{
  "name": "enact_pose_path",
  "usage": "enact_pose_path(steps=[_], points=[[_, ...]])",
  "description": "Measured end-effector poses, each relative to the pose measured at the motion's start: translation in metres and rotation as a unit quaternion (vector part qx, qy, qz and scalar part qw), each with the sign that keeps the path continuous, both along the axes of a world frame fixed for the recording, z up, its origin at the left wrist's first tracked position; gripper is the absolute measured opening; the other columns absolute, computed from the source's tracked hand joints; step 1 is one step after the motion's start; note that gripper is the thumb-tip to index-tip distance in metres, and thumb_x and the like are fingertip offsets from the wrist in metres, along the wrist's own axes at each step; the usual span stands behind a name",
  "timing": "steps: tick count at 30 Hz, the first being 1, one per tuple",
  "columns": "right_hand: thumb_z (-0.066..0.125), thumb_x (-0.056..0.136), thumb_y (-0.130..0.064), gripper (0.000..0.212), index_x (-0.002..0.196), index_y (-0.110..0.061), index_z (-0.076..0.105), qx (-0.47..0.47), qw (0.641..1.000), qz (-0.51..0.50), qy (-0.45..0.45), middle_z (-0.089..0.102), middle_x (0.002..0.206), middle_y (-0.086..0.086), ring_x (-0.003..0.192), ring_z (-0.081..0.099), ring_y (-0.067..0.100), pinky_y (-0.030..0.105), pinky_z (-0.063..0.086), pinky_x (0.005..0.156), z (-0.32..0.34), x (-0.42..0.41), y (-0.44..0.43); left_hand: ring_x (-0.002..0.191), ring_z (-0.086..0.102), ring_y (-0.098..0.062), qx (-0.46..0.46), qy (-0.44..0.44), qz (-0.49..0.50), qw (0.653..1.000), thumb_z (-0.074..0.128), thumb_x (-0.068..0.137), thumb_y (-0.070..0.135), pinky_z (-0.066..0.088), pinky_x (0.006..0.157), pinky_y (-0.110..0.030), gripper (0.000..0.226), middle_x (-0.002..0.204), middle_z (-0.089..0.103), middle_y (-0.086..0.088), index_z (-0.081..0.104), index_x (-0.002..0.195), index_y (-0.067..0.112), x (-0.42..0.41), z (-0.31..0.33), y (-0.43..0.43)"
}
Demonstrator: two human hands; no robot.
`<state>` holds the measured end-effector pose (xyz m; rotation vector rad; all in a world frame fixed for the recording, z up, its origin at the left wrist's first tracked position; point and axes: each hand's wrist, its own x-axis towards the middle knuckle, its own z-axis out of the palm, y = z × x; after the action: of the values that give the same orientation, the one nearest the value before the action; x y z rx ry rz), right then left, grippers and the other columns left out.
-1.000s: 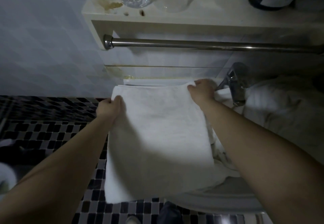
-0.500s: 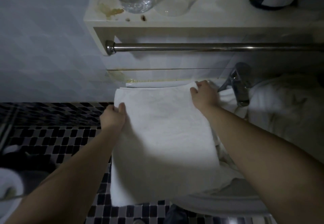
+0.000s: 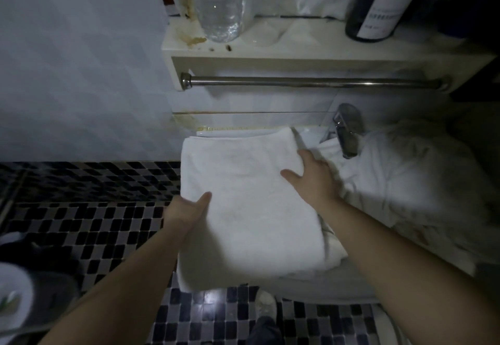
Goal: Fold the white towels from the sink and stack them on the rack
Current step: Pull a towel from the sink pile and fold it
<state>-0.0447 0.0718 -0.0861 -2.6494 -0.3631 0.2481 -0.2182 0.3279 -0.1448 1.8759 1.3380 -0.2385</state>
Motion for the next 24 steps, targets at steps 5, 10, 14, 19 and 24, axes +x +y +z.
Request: enact_pose_path(steps=[5, 10, 14, 19, 24], points=[[0.072, 0.068, -0.074, 0.082, 0.123, -0.014, 0.062, 0.043, 0.978, -0.114, 0.166, 0.068, 0.115, 0.007, 0.102, 0.065, 0.031, 0.035, 0.053, 0.084, -0.012, -0.027, -0.019, 0.109, 0.064, -0.036, -0.06, -0.032, 0.048, 0.997, 0.074, 0.075, 0.064, 0.055, 0.092, -0.045, 0.075, 0.12, 0.066, -0.012, 0.063, 0.124, 0.008, -0.022, 0.0, -0.008], [0.085, 0.062, -0.062, 0.067, 0.106, -0.015, 0.067, 0.148, 0.931, -0.148, 0.3, 0.069, 0.092, -0.001, 0.077, 0.067, 0.017, 0.024, 0.051, 0.058, -0.011, -0.021, -0.015, 0.102, 0.067, -0.034, -0.126, -0.124, 0.07, 0.982, 0.074, 0.081, 0.053, 0.055, 0.093, -0.05, 0.058, 0.112, 0.07, -0.011, 0.067, 0.118, 0.009, -0.032, 0.004, -0.01], [0.087, 0.075, -0.024, 0.047, 0.116, -0.009, 0.07, 0.307, 0.87, -0.136, 0.361, 0.076, 0.105, 0.009, 0.09, 0.074, 0.028, 0.047, 0.059, 0.086, -0.014, -0.022, -0.015, 0.092, 0.068, -0.02, -0.139, -0.182, 0.06, 0.971, 0.069, 0.089, 0.049, 0.056, 0.079, -0.036, 0.043, 0.101, 0.07, 0.004, 0.065, 0.118, 0.017, -0.035, 0.02, -0.015], [0.085, 0.074, -0.014, 0.043, 0.115, -0.012, 0.071, 0.441, 0.817, -0.132, 0.348, 0.076, 0.107, 0.011, 0.099, 0.073, 0.034, 0.047, 0.058, 0.085, 0.018, -0.016, -0.029, 0.102, 0.072, -0.023, -0.17, -0.291, 0.039, 0.941, 0.073, 0.086, 0.049, 0.059, 0.083, -0.041, 0.043, 0.108, 0.075, 0.004, 0.064, 0.122, 0.025, -0.039, 0.057, -0.01], [0.083, 0.078, -0.018, 0.043, 0.117, -0.02, 0.064, 0.504, 0.809, -0.179, 0.243, 0.067, 0.125, 0.008, 0.11, 0.067, 0.026, 0.042, 0.055, 0.093, 0.058, 0.002, -0.033, 0.11, 0.062, -0.023, -0.121, -0.348, 0.023, 0.93, 0.079, 0.081, 0.045, 0.053, 0.092, -0.049, 0.086, 0.131, 0.054, -0.003, 0.026, 0.147, 0.052, -0.02, 0.102, 0.001]])
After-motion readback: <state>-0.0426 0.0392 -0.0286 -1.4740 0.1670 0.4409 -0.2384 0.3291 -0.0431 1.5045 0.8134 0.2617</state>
